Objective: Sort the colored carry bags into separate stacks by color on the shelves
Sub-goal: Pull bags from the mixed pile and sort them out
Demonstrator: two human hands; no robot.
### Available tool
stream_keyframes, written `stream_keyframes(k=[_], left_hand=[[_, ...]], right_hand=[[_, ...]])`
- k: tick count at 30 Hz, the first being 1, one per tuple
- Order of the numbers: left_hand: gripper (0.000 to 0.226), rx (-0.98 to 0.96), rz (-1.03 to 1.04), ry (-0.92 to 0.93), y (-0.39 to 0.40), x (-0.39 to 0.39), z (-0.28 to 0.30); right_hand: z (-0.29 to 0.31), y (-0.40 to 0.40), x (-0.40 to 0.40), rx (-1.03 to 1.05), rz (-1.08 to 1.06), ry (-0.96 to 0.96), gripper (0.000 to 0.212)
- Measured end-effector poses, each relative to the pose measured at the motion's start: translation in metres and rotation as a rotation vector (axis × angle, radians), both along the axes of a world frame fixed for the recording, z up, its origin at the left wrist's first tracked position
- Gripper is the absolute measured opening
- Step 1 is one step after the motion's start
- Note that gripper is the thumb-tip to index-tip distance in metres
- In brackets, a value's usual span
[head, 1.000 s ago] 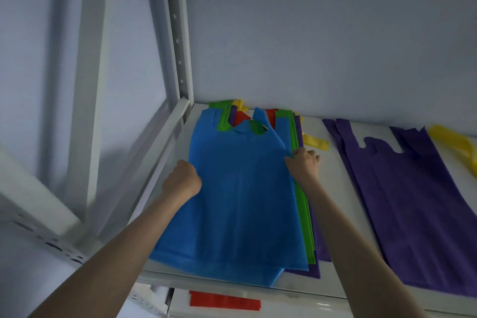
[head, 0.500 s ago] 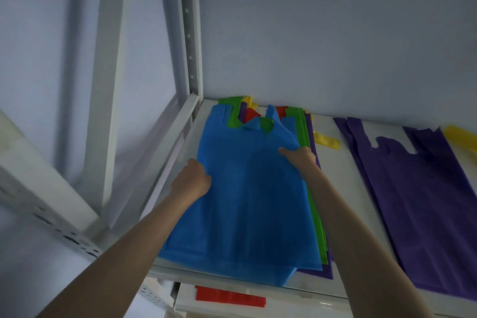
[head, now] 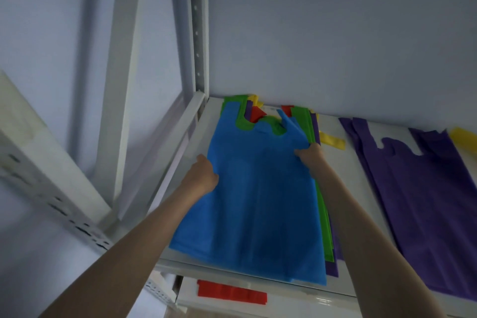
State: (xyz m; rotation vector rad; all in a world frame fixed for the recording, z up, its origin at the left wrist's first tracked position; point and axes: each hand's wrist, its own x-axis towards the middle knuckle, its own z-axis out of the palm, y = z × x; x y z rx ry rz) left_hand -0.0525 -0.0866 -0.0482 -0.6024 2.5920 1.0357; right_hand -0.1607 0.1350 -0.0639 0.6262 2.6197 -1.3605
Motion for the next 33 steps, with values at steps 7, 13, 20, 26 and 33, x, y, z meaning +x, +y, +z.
stream_keyframes(k=[7, 13, 20, 26, 33], left_hand=[[0.053, 0.094, 0.063, 0.023, 0.002, 0.001, 0.001], [0.058, 0.042, 0.033, -0.033, 0.004, 0.006, 0.006], [0.036, 0.113, 0.067, 0.06, 0.006, 0.007, 0.007], [0.047, -0.026, -0.073, 0.194, 0.02, 0.012, 0.013], [0.048, -0.022, -0.351, 0.245, 0.043, 0.018, 0.022]], right_hand=[[-0.004, 0.008, 0.005, -0.127, -0.073, -0.042, 0.049], [-0.004, 0.006, 0.011, -0.045, -0.005, -0.004, 0.036], [0.0, 0.005, 0.02, -0.004, 0.028, 0.012, 0.041], [0.002, 0.009, 0.03, 0.106, 0.124, 0.06, 0.046], [0.009, 0.019, 0.037, 0.1, 0.136, 0.074, 0.049]])
